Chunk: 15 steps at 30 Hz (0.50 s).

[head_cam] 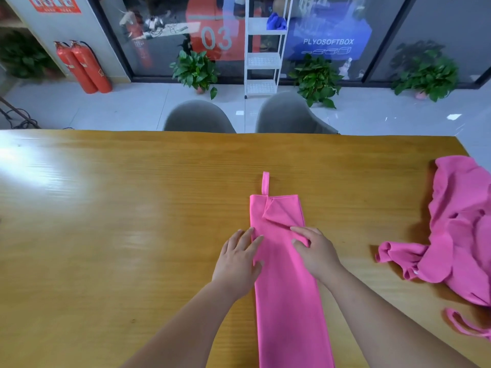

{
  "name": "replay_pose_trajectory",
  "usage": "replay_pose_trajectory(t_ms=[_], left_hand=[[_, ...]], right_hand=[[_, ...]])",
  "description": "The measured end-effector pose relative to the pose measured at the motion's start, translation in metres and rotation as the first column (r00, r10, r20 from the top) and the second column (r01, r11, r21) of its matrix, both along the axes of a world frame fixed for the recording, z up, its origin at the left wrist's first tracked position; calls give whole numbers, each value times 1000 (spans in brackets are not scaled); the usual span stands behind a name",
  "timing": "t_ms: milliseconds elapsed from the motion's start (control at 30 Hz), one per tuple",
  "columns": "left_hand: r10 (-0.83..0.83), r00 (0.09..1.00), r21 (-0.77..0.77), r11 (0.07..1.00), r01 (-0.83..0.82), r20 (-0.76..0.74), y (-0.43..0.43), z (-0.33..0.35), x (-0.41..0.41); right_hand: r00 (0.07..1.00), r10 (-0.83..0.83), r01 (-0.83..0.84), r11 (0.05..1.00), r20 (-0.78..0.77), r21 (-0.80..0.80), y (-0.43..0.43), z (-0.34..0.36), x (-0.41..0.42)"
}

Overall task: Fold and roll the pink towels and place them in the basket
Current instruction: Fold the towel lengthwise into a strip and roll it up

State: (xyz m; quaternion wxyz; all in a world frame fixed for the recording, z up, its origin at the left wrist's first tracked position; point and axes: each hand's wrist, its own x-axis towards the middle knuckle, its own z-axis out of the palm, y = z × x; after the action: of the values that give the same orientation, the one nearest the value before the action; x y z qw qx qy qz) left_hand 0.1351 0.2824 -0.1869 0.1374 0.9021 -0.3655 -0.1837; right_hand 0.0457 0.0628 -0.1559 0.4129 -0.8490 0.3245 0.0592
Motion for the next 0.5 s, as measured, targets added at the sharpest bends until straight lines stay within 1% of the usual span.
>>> replay_pose_trajectory(t_ms=[100,267,367,433,500], left_hand=[[-3,1000,15,1000,3,24,-10,-3,14],[94,995,9,996,-94,16,-27,-7,40],[193,981,-37,980,-193,-13,-42,-3,53],[284,958,-91,954,-287,-39,-53,2,64],[381,917,-144,907,-396,-118,-64,6,76]], right_hand=[[999,44,-44,998,-4,-37,-20,-7,16],[1000,-7,7,995,0,-100,-46,-19,41],[997,-66,70,989,32,-127,-56,-24,59],[992,-115,122,981,56,-149,-63,-27,72],[986,-160,164,975,39,-151,-69,-28,85]])
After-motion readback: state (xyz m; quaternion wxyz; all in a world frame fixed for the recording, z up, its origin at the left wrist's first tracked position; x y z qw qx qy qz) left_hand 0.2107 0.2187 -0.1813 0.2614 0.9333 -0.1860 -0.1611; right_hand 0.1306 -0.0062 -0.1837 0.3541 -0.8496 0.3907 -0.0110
